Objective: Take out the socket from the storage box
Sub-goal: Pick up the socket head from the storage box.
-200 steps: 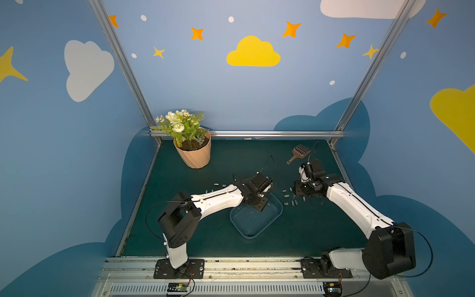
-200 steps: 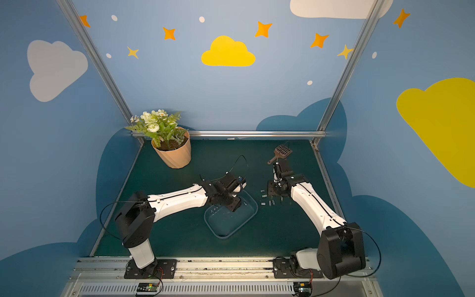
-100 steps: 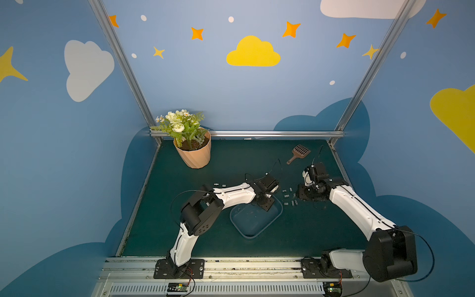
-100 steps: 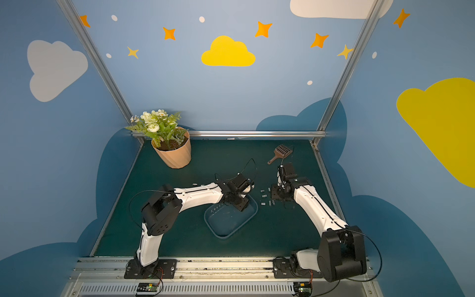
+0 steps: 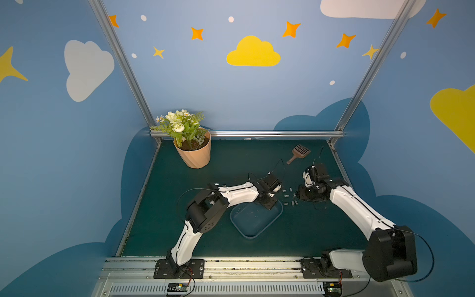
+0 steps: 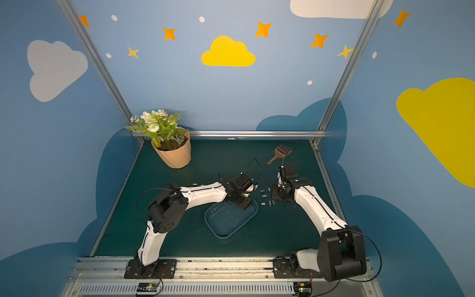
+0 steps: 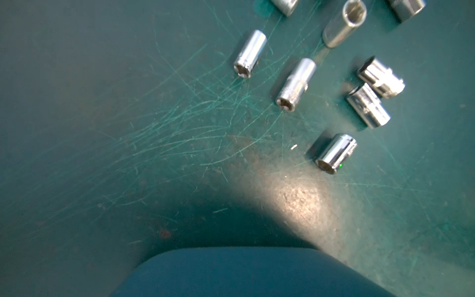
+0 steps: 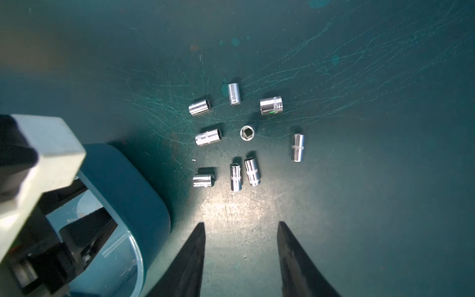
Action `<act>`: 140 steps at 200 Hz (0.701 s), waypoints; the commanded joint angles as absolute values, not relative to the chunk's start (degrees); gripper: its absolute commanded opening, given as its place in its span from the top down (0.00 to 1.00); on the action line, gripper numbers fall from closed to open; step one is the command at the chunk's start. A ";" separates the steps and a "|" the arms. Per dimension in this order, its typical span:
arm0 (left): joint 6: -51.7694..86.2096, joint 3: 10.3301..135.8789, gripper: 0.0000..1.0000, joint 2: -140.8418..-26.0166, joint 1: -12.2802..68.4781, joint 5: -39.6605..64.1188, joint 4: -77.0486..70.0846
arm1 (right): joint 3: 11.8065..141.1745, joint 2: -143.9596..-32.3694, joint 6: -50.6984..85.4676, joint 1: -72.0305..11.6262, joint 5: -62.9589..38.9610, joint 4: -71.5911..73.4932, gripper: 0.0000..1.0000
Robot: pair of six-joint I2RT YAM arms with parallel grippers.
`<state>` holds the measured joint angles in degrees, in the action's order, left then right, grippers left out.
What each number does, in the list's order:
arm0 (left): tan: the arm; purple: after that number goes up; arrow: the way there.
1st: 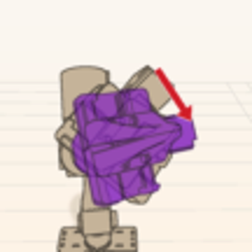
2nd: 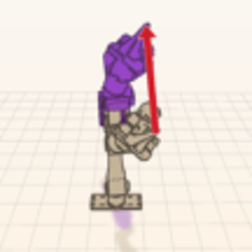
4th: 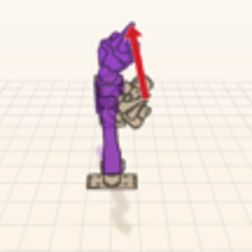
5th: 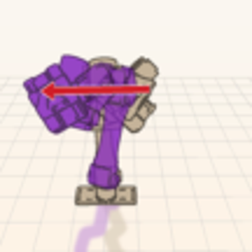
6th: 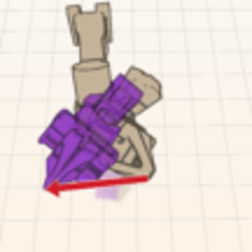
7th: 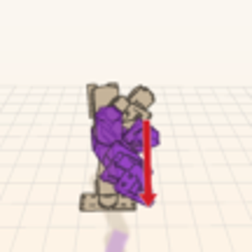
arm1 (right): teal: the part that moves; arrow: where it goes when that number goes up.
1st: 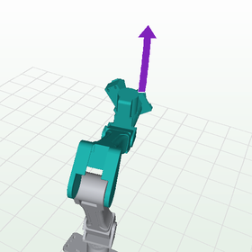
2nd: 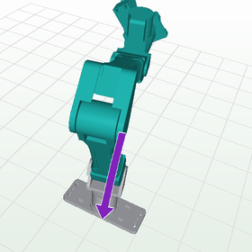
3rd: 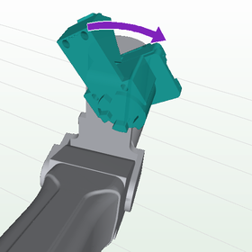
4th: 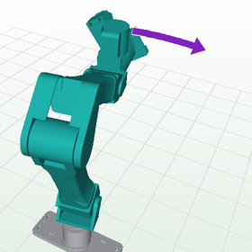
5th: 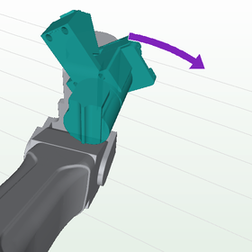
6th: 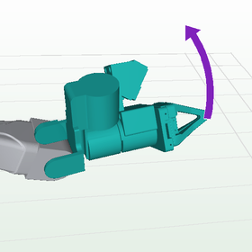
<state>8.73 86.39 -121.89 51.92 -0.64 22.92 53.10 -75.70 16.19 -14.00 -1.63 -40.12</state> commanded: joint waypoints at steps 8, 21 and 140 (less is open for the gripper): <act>8.61 85.62 0.59 -123.63 51.94 -0.13 24.05 | 52.35 -75.26 15.93 -13.74 -2.29 -39.95 0.56; 8.87 85.38 0.60 -123.60 52.03 -0.48 23.99 | 52.38 -75.33 15.89 -13.79 -2.29 -39.91 0.57; 8.96 85.39 0.74 -118.61 52.11 -4.88 24.26 | 52.73 -75.96 15.44 -13.59 -2.72 -39.56 0.60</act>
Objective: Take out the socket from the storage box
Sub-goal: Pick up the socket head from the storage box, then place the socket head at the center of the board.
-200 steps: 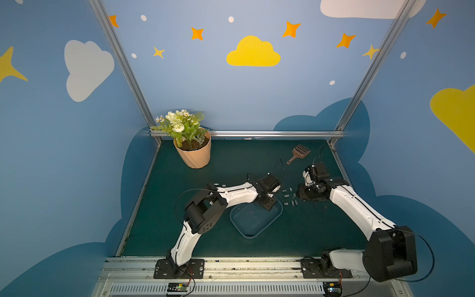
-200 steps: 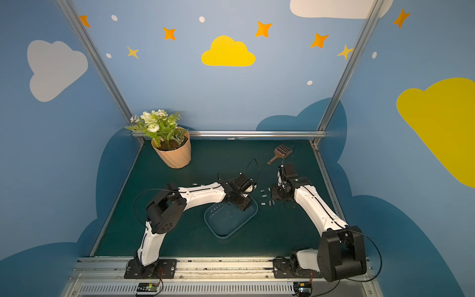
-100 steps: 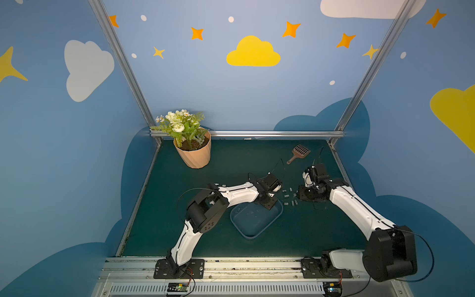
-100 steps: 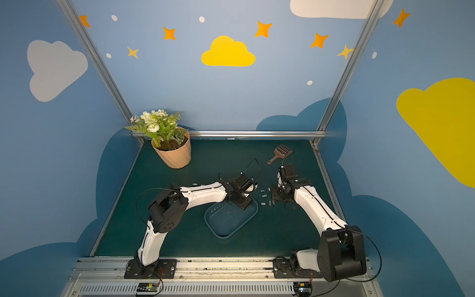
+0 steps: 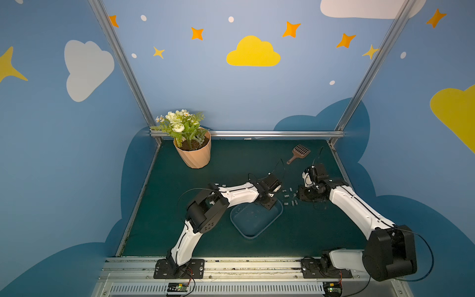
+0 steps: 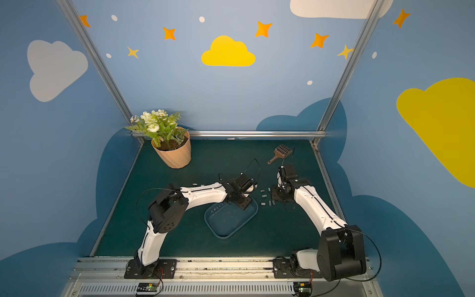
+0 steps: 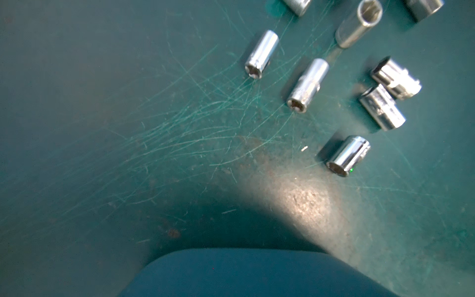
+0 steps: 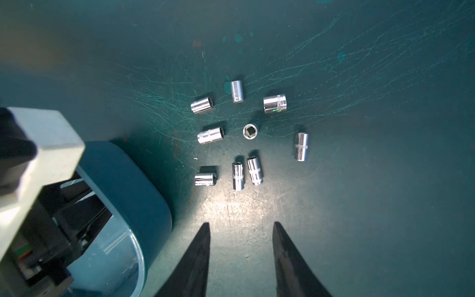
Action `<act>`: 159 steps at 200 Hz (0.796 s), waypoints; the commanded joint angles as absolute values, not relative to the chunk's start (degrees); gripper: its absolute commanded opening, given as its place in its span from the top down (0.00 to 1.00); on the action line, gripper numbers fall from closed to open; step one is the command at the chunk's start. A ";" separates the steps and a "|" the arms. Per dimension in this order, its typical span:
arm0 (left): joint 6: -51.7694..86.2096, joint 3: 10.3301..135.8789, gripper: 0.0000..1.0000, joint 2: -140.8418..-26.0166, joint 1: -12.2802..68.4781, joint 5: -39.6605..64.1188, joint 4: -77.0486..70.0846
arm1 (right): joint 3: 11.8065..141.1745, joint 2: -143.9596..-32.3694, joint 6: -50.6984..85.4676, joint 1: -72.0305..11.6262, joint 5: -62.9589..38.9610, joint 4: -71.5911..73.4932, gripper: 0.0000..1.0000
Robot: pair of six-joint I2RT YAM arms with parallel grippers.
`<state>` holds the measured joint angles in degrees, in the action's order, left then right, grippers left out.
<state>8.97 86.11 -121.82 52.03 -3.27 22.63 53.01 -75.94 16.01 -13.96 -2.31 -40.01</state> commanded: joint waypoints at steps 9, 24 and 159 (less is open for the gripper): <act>8.99 85.33 0.74 -117.37 52.11 -5.46 24.42 | 52.73 -76.01 15.38 -13.57 -2.72 -39.55 0.60; 8.96 85.13 0.75 -114.82 52.12 -6.51 24.57 | 52.82 -75.94 15.23 -13.52 -2.82 -39.53 0.60; 14.03 68.55 0.75 -92.30 40.20 -17.26 29.77 | 52.59 -75.58 15.12 -13.44 -4.09 -39.20 0.63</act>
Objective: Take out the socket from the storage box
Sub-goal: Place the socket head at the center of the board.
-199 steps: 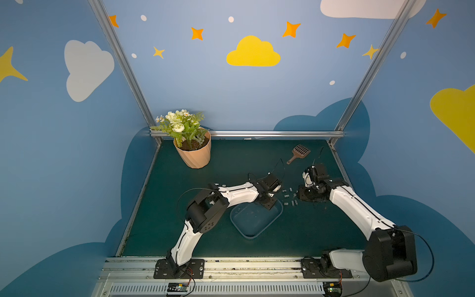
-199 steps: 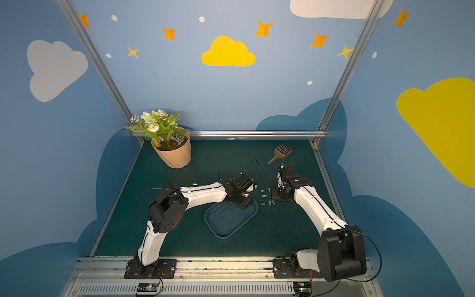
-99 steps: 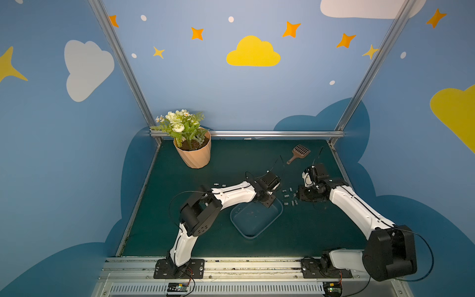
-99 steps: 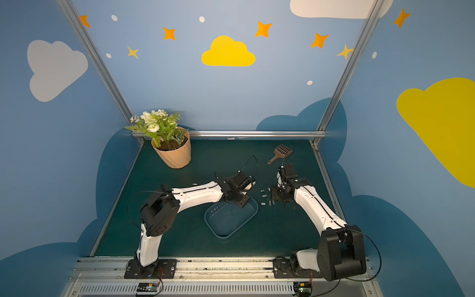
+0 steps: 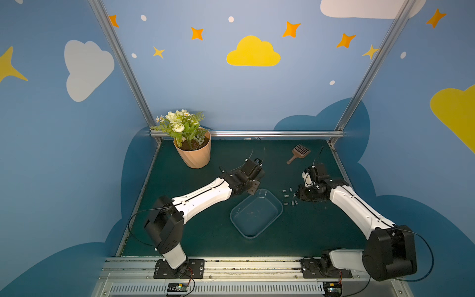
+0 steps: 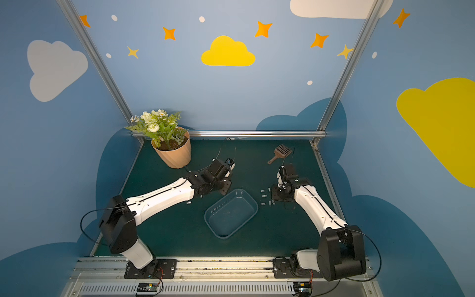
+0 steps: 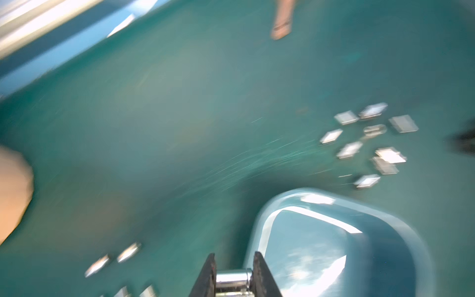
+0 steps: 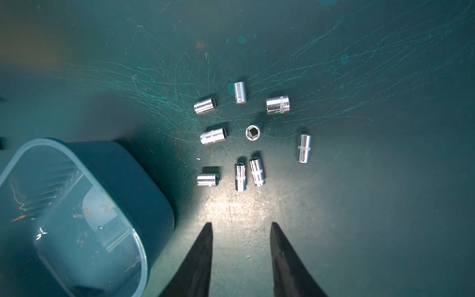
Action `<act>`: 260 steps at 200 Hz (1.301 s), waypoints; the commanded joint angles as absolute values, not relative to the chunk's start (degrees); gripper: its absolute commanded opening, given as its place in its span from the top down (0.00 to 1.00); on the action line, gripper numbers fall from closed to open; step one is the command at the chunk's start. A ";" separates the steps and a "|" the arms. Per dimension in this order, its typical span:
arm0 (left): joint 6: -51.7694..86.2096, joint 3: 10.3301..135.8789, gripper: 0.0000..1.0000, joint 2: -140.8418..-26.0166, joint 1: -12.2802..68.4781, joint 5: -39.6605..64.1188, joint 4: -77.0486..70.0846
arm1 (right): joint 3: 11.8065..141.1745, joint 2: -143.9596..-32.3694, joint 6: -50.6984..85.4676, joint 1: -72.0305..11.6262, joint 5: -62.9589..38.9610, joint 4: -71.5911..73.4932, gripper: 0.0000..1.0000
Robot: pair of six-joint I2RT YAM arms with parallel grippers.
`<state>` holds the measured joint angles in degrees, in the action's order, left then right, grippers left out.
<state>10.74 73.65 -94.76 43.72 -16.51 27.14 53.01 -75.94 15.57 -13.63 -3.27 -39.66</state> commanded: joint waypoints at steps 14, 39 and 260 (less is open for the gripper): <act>15.60 64.66 0.75 -91.07 37.74 -16.55 28.56 | 52.56 -75.52 15.12 -13.35 -4.13 -39.20 0.63; 18.62 57.62 0.75 -89.55 34.03 -13.35 24.69 | 52.55 -75.55 15.07 -13.37 -4.22 -39.20 0.63; 22.29 49.36 0.69 -90.76 29.71 -11.87 20.34 | 52.45 -76.30 15.02 -13.45 -3.43 -39.09 0.56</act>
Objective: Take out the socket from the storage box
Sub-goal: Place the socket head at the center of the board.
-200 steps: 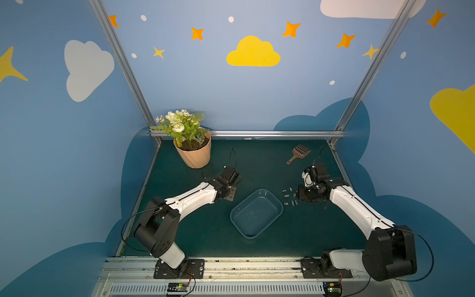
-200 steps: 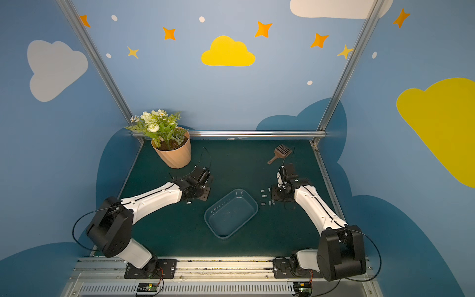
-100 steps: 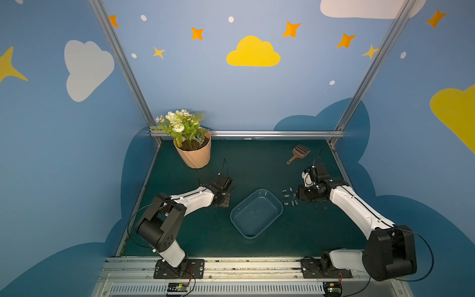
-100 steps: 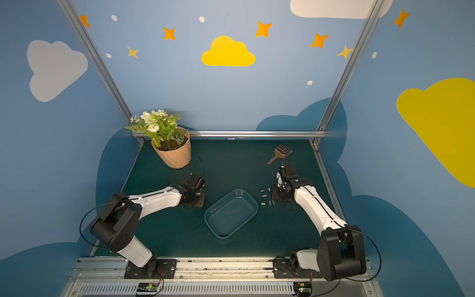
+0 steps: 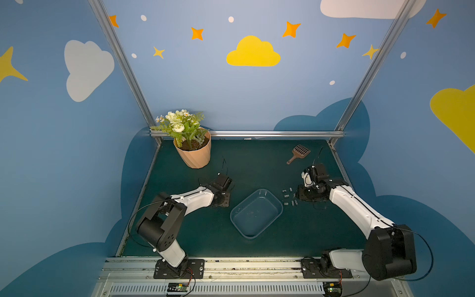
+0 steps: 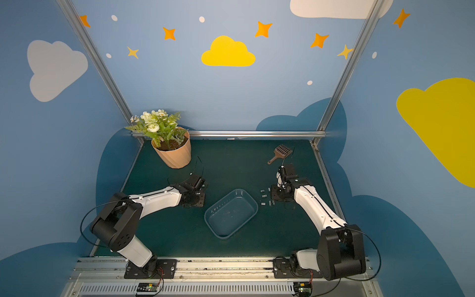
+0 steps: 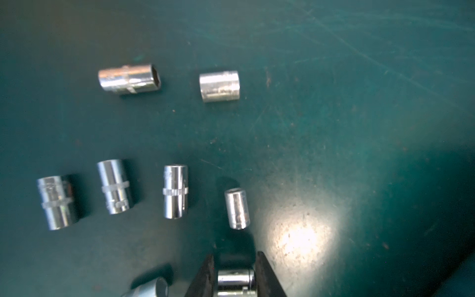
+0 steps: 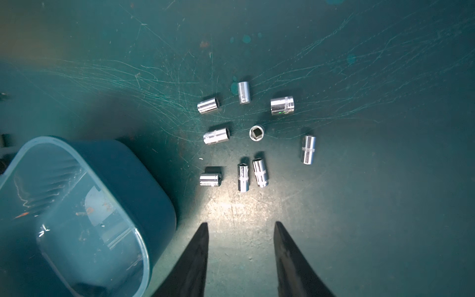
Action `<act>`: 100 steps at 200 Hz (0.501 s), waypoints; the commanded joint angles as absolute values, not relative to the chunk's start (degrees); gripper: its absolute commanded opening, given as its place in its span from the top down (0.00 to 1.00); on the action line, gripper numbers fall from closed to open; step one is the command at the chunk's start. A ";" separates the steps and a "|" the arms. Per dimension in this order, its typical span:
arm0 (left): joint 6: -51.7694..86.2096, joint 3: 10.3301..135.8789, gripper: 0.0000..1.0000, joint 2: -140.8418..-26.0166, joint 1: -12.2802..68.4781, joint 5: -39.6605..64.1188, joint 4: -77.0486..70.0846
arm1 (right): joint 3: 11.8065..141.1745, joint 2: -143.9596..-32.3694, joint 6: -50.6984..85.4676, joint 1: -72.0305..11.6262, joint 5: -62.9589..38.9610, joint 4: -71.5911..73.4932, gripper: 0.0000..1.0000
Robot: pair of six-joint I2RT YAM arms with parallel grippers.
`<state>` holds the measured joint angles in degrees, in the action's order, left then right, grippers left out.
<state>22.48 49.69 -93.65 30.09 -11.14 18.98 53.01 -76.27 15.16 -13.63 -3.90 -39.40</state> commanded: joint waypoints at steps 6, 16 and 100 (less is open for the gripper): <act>22.30 49.39 0.69 -90.18 29.71 -12.02 20.57 | 52.46 -76.32 15.03 -13.44 -3.42 -39.13 0.56; 22.10 49.72 0.68 -89.11 29.70 -12.21 21.13 | 52.56 -76.30 15.03 -13.49 -3.43 -39.07 0.56; 11.05 45.19 0.42 -67.80 21.65 -20.66 14.61 | 50.45 -74.70 15.15 -12.60 1.64 -30.54 0.56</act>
<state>16.51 48.62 -71.66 26.24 -15.00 18.85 51.33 -75.24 15.27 -13.30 -1.52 -35.51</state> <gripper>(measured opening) 0.544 0.438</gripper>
